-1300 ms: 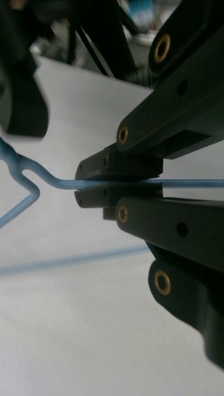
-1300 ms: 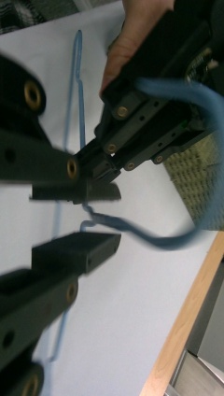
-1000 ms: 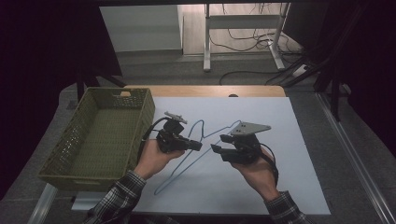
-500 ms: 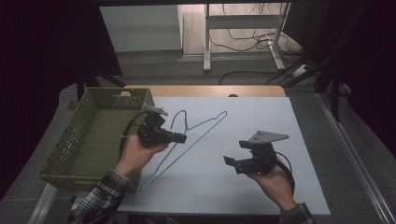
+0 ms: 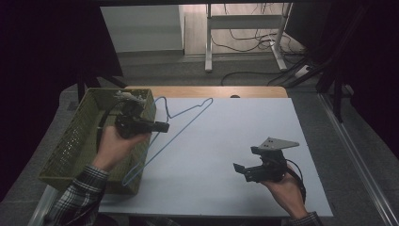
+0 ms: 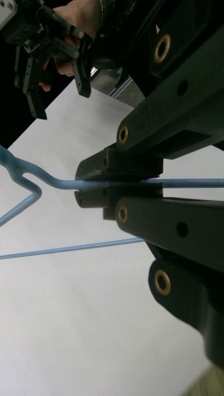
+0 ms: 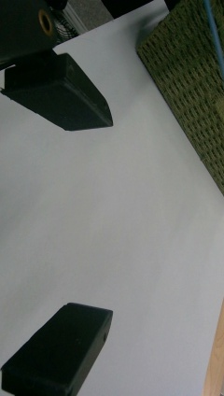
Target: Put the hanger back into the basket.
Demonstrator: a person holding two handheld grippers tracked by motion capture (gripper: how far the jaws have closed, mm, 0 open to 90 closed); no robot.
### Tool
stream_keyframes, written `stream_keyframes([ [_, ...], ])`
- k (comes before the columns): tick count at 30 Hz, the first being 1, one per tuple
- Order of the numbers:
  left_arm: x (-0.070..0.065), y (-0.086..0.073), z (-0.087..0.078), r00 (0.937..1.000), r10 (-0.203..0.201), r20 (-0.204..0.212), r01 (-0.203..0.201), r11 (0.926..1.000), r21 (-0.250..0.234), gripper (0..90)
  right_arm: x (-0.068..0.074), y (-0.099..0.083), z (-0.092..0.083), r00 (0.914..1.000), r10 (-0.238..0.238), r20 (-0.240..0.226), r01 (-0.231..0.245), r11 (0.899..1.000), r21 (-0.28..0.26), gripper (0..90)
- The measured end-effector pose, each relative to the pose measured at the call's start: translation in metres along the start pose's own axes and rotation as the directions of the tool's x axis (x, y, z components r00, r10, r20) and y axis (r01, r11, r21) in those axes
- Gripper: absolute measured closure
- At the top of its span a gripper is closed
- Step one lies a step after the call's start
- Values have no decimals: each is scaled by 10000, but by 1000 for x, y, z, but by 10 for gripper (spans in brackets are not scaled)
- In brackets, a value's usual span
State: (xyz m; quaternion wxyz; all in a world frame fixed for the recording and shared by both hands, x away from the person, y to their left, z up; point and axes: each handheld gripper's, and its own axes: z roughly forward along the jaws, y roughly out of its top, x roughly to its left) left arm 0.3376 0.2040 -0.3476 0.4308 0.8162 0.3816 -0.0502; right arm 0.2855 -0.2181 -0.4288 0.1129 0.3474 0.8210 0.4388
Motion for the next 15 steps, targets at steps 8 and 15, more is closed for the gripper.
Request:
stream_keyframes([
  [8,24,-4,-47,9971,-151,-740,126,9993,-341,871,-8,-6,-3,9996,275,92,-275,9996,46,75],
  [15,55,-13,-83,9906,-238,-1348,189,9991,-372,872,-11,-9,0,9995,274,182,-277,9995,162,75],
])
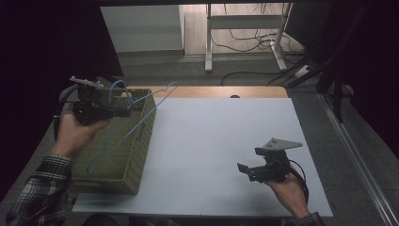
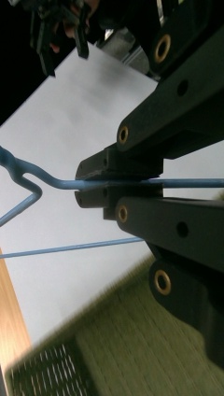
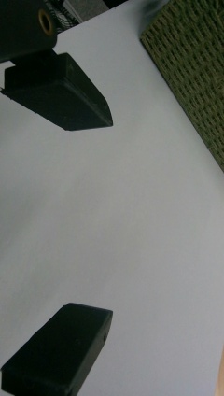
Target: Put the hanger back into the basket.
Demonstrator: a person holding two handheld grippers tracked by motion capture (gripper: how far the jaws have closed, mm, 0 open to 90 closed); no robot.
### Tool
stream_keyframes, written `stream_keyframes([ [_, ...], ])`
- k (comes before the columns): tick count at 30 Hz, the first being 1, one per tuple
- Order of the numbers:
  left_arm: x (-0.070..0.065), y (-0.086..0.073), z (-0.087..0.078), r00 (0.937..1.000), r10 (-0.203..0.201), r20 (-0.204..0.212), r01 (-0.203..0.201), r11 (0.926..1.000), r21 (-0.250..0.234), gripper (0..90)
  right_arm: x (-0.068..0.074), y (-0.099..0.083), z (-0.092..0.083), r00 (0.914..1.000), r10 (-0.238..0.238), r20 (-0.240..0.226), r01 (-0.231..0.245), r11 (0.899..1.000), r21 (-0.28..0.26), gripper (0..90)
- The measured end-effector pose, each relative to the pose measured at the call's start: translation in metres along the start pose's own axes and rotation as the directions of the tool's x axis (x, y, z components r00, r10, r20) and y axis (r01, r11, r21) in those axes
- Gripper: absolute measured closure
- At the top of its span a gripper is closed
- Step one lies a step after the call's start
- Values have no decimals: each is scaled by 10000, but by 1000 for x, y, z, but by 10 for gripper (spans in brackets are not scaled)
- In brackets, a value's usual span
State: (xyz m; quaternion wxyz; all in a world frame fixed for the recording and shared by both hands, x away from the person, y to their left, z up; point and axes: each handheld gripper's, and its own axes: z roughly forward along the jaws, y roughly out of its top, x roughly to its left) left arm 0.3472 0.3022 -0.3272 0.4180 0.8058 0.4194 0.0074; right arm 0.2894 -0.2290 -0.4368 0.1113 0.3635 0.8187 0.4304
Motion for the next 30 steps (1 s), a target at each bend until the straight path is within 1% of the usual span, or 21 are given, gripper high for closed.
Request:
stream_keyframes([
  [1,0,0,0,10000,0,0,0,10000,0,872,0,0,0,10000,0,0,0,10000,0,75],
  [6,26,-12,-14,9994,-152,-310,154,9999,46,872,-2,-2,2,9999,-8,110,7,9999,109,75],
  [8,34,-18,-19,9991,-181,-380,182,9998,34,872,-3,-3,2,9999,-28,146,26,9999,147,76],
  [9,34,-18,-19,9991,-181,-380,182,9998,34,872,-3,-3,2,9999,-28,146,26,9999,147,76],
  [10,42,-23,-23,9987,-250,-443,251,9997,10,871,-3,-3,3,9999,-14,148,12,9998,175,76],
  [11,42,-23,-23,9987,-250,-443,251,9997,10,872,-3,-3,3,9999,-14,148,12,9998,175,76],
  [12,50,-29,-27,9983,-284,-510,282,9996,-38,872,-3,-3,3,9998,-38,180,34,9998,201,76],
  [13,50,-29,-27,9983,-284,-510,282,9996,-38,872,-3,-3,3,9998,-38,180,34,9998,201,76],
  [14,57,-34,-30,9975,-288,-645,284,9996,-65,871,-3,-4,4,9998,10,177,-14,9998,212,75],
  [15,57,-34,-30,9975,-288,-645,284,9996,-65,872,-3,-4,4,9998,10,177,-14,9998,212,75],
  [16,64,-39,-32,9970,-298,-717,297,9996,-18,871,-4,-4,4,9998,42,174,-46,9997,221,76],
  [17,64,-39,-32,9970,-298,-717,297,9996,-18,872,-4,-4,4,9998,42,174,-46,9997,221,76],
  [18,70,-44,-33,9961,-314,-827,317,9995,33,871,-4,-5,5,9998,46,186,-50,9997,243,76],
  [19,70,-44,-33,9961,-314,-827,317,9995,33,871,-4,-5,5,9998,46,186,-50,9997,243,76],
  [21,79,-50,-31,9960,-343,-825,353,9993,112,871,-5,-5,5,9997,69,215,-75,9996,278,77],
  [24,88,-57,-27,9967,-438,-683,446,9990,100,871,-5,-5,6,9997,91,211,-97,9994,321,77],
  [25,88,-57,-27,9967,-438,-683,446,9990,100,871,-5,-5,6,9997,91,211,-97,9994,321,77],
  [26,91,-59,-24,9966,-469,-675,476,9988,92,871,-5,-5,6,9997,52,222,-59,9994,328,77],
  [27,96,-64,-19,9963,-607,-609,612,9981,62,871,-5,-6,7,9997,29,225,-37,9993,372,77],
  [29,99,-66,-16,9957,-673,-634,678,9977,68,870,-5,-6,7,9998,32,220,-41,9992,389,78],
  [30,104,-72,-9,9945,-843,-624,850,9964,75,870,-5,-6,7,9998,34,220,-43,9991,415,78],
])
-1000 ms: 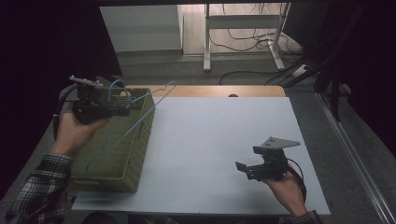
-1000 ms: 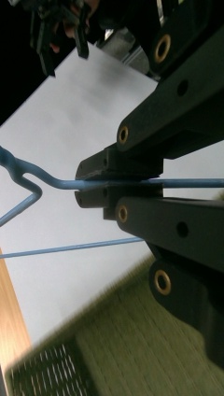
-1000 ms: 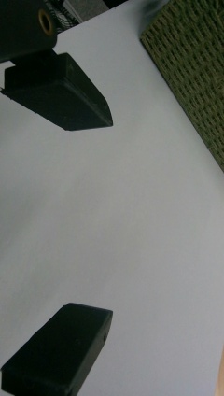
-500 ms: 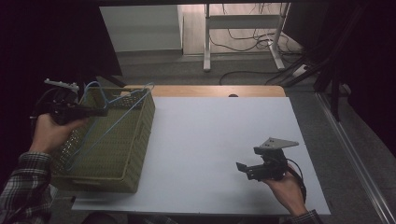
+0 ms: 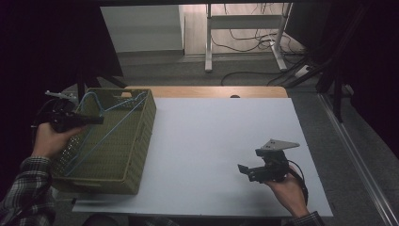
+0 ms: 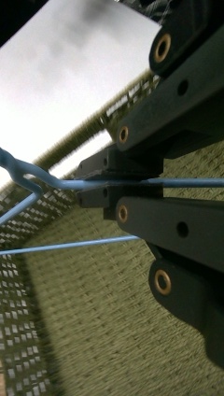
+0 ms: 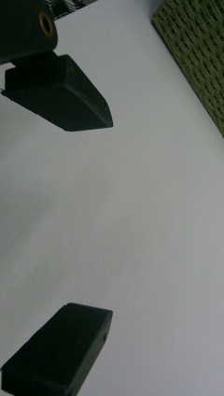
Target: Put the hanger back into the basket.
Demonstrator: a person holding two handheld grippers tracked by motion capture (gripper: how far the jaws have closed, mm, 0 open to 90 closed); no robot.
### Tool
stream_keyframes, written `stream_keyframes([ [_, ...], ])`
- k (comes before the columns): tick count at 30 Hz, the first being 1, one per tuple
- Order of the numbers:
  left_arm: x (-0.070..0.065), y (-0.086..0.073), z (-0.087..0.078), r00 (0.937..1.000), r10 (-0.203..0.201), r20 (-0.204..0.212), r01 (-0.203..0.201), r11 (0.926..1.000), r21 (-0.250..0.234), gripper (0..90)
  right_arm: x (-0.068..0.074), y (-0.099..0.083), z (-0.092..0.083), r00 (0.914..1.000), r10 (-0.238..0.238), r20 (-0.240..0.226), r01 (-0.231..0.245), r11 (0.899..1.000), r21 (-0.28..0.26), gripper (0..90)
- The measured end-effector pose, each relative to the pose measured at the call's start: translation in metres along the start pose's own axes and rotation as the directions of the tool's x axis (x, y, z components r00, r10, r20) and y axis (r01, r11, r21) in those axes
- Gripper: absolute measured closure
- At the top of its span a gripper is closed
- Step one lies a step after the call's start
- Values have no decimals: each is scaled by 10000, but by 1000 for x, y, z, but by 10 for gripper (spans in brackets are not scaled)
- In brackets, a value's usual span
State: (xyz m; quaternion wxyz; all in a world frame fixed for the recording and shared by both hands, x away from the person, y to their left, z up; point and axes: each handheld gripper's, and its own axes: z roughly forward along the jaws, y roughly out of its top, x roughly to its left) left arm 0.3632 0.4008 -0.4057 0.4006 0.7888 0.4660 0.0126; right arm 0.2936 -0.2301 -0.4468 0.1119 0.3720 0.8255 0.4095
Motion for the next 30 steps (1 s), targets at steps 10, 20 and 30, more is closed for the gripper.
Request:
stream_keyframes([
  [10,21,-24,30,9945,-864,-593,883,9956,305,865,0,-1,3,10000,-41,25,41,9999,145,79],
  [20,20,-34,17,9522,-1288,-2768,1243,9917,-338,492,1,-2,4,9998,-171,52,170,9995,256,78],
  [30,-24,-37,6,9716,-536,-2303,231,9908,-1335,196,1,-2,-1,9994,-223,273,222,9997,68,60],
])
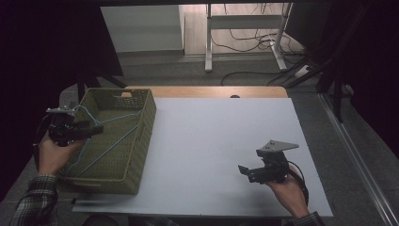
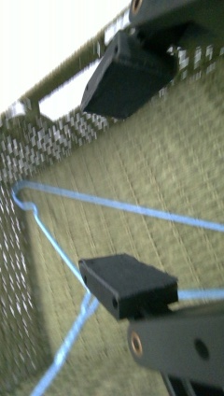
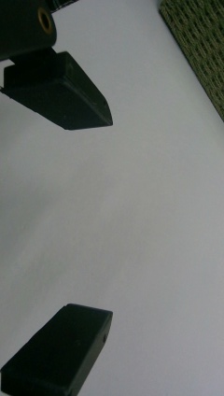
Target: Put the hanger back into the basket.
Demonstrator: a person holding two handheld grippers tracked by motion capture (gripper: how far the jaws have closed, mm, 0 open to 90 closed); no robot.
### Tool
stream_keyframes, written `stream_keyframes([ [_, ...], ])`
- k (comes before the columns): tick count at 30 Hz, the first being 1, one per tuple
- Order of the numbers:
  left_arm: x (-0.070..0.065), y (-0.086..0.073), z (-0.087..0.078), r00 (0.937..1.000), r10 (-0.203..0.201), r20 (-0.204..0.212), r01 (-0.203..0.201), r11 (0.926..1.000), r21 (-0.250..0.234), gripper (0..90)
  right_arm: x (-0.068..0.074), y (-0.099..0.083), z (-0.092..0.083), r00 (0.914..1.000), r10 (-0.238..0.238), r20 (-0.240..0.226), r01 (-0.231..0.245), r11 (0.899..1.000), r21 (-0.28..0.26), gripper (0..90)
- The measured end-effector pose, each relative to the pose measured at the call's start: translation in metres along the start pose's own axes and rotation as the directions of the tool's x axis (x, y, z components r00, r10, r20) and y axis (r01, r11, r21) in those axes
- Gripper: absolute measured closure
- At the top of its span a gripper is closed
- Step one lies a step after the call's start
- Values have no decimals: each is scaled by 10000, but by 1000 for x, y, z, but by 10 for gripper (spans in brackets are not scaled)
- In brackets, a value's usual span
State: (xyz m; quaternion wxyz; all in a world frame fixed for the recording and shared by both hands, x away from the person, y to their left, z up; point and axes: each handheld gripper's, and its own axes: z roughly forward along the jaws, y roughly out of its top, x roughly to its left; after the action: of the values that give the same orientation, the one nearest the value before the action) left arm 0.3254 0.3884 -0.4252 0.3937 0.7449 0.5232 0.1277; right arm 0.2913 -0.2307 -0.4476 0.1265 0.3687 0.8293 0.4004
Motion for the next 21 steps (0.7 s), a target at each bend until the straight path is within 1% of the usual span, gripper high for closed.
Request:
stream_keyframes([
  [2,-15,-2,-3,9996,179,219,-174,9996,-226,151,-1,-1,-3,10000,43,-22,-44,9999,-130,50],
  [3,-15,-2,-3,9996,179,219,-174,9996,-226,134,-1,-1,-3,10000,43,-22,-44,9999,-130,50],
  [4,-22,-3,-4,9993,243,293,-232,9990,-377,134,-1,-1,-5,10000,66,-73,-67,9998,-180,45],
  [5,-30,-5,-5,9984,331,458,-308,9983,-495,102,-2,-2,-7,10000,60,-61,-62,9997,-247,36],
  [6,-45,-9,-6,9963,514,691,-470,9968,-641,73,-2,-2,-8,10000,40,-67,-42,9997,-236,30],
  [7,-45,-9,-6,9963,514,691,-470,9968,-641,71,-2,-2,-8,10000,40,-67,-42,9997,-236,30],
  [8,-52,-12,-7,9957,518,764,-461,9961,-746,71,-1,-3,-10,10000,28,-85,-30,9997,-232,24],
  [9,-65,-17,-8,9927,666,1008,-574,9942,-910,59,-1,-5,-12,9999,16,-100,-18,9997,-231,17],
  [10,-65,-17,-8,9927,666,1008,-574,9942,-910,54,-1,-5,-12,9999,16,-100,-18,9997,-231,17],
  [11,-72,-20,-9,9927,786,913,-693,9925,-1008,53,-1,-8,-15,10000,-3,-85,1,9998,-222,11],
  [12,-86,-26,-8,9903,1139,801,-1053,9889,-1045,48,-1,-10,-16,10000,-13,-75,11,9998,-218,8],
  [13,-86,-26,-8,9903,1139,801,-1053,9889,-1045,45,-1,-11,-18,10000,-1,-36,1,9998,-219,6],
  [15,-99,-34,-7,9863,1421,844,-1321,9846,-1141,45,-1,-13,-19,10000,27,-9,-27,9998,-213,4],
  [16,-110,-42,-6,9826,1646,857,-1539,9809,-1187,39,-3,-17,-22,9999,131,19,-130,9996,-262,0],
  [17,-110,-42,-6,9826,1646,857,-1539,9809,-1187,38,-3,-17,-22,9999,131,19,-130,9996,-262,0],
  [18,-120,-48,-6,9792,1884,752,-1775,9752,-1322,32,-4,-21,-24,9997,245,0,-245,9991,-356,0],
  [19,-122,-50,-6,9781,1925,791,-1806,9740,-1365,32,-5,-23,-25,9995,305,13,-304,9989,-366,0],
  [20,-127,-53,-4,9758,1985,920,-1852,9733,-1353,31,-5,-24,-26,9995,327,33,-325,9988,-365,0],
  [21,-130,-56,-3,9745,2067,878,-1940,9717,-1346,26,-6,-26,-27,9994,342,39,-341,9988,-343,0],
])
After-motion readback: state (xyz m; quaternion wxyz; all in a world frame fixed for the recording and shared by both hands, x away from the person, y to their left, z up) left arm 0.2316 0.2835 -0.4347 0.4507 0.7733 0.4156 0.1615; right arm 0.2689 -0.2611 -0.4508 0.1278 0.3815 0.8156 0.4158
